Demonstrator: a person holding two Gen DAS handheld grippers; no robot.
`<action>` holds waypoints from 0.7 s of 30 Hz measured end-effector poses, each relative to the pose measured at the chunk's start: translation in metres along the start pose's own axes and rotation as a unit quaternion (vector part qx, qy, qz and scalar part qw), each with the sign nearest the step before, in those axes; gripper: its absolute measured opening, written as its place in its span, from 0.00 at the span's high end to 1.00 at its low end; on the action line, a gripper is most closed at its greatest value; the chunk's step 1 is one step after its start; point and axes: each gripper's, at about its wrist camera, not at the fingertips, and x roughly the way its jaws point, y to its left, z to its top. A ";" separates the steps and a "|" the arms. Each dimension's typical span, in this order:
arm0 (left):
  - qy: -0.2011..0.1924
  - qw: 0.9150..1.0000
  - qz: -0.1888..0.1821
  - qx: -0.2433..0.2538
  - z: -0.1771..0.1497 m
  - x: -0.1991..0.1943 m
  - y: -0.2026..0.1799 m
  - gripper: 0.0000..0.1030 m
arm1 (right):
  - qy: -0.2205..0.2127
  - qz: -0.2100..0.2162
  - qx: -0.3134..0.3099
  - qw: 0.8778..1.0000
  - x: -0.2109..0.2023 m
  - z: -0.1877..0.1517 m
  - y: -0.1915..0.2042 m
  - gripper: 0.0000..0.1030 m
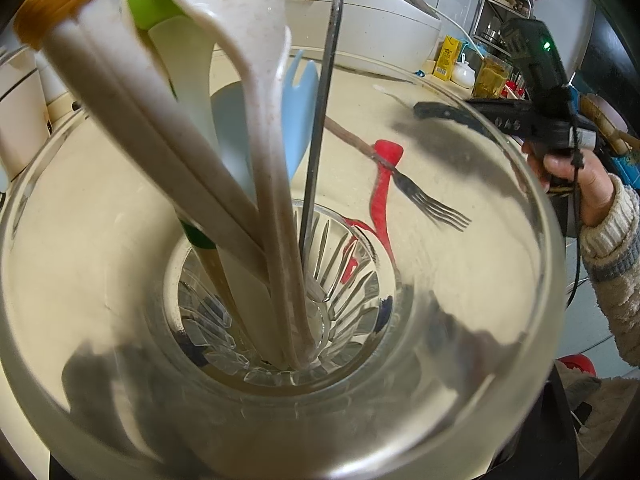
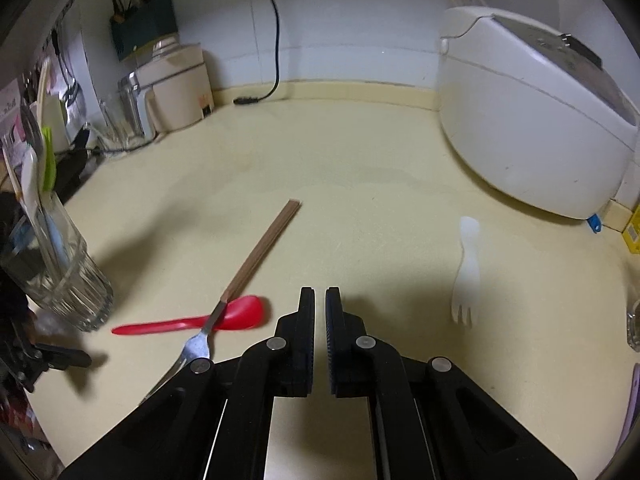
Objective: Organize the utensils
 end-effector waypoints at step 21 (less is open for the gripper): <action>0.000 1.000 -0.001 0.000 0.000 0.000 0.002 0.05 | 0.024 -0.078 0.087 0.993 -0.007 -0.021 -0.067 0.69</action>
